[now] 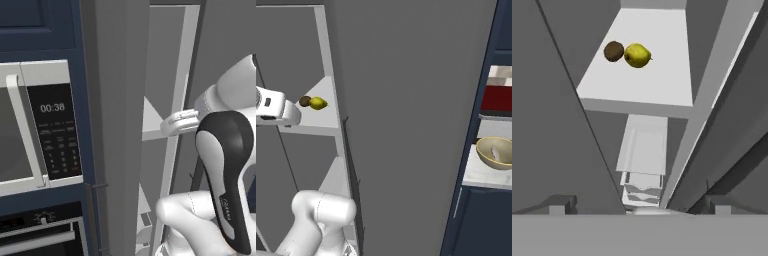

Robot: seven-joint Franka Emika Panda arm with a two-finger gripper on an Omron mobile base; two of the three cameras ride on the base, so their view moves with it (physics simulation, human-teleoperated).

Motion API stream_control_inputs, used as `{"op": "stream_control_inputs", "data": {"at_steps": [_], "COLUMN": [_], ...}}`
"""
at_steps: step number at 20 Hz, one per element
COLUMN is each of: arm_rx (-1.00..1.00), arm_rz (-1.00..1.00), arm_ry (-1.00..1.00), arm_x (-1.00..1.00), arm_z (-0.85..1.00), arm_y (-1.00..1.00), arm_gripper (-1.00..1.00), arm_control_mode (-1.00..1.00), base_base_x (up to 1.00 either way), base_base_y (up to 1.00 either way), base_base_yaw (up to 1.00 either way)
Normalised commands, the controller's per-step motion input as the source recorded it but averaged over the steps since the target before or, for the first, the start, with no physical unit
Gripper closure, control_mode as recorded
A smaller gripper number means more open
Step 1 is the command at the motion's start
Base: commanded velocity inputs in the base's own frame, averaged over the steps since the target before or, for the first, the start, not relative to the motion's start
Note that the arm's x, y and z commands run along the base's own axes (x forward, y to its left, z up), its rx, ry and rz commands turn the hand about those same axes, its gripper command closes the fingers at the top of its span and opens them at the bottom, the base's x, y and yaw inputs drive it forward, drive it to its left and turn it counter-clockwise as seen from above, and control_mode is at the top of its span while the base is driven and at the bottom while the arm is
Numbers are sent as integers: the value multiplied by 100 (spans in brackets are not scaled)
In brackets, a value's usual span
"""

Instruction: Take the pear, fish, and kiwi from the freezer and place them in the bowl on the counter.

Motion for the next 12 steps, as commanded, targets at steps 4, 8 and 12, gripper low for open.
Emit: {"op": "stream_control_inputs", "data": {"at_steps": [4,8,12], "arm_rx": [0,0,0], "arm_rz": [6,6,7], "arm_ry": [0,1,0], "arm_x": [34,35,39], "arm_z": [0,0,0], "arm_y": [20,20,11], "arm_gripper": [-100,-100,-100], "arm_control_mode": [-100,-100,-100], "base_base_x": [0,0,0], "base_base_y": [0,0,0], "base_base_yaw": [0,0,0]}}
